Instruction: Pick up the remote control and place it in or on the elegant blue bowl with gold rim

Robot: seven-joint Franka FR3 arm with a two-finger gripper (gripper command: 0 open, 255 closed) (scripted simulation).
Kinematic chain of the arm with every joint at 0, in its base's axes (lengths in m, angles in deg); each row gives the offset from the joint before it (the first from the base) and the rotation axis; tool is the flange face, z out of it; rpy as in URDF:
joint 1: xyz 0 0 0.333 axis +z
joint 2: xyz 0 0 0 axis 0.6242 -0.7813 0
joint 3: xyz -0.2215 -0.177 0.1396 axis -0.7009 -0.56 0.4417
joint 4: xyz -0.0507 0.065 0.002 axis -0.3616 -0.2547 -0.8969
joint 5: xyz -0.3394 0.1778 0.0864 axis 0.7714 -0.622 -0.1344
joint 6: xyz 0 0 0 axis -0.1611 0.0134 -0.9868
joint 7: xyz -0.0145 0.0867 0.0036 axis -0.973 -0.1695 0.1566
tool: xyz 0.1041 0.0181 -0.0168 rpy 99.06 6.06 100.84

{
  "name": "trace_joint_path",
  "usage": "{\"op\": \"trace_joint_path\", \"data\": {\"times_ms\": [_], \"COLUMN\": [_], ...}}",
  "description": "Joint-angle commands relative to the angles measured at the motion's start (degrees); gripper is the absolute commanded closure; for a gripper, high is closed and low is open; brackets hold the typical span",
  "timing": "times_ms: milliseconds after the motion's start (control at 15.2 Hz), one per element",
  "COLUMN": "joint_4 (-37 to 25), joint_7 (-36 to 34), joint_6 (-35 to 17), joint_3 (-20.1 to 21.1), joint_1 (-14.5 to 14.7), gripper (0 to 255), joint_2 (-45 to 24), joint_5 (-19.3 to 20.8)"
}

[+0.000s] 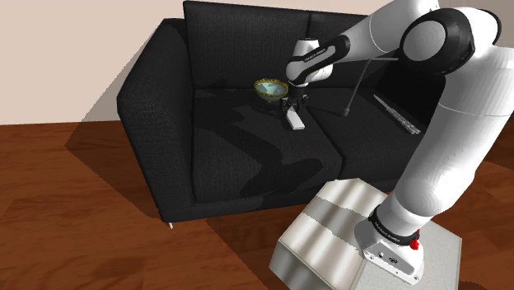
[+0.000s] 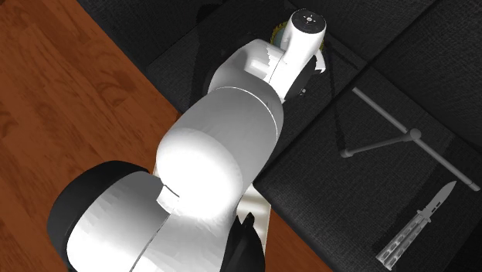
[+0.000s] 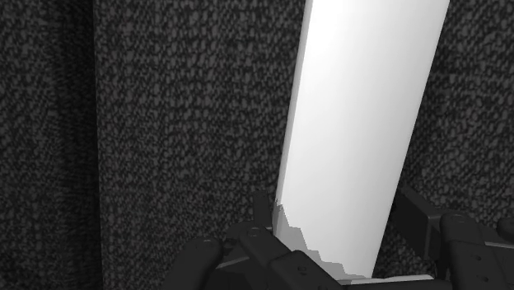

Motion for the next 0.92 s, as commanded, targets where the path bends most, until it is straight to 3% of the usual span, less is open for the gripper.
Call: {"op": "trace_joint_path", "data": {"times_ms": [0,528,858], "joint_4": [0.0,0.0,-1.4], "joint_7": [0.0,0.0,-0.1], "joint_6": [0.0,0.0,3.4], "joint_3": [0.0,0.0,-0.1], "joint_1": [0.0,0.0,0.1], "gripper": [255,255,255], "joint_2": [0.0,0.0,2.0], "joint_5": [0.0,0.0,0.2]}}
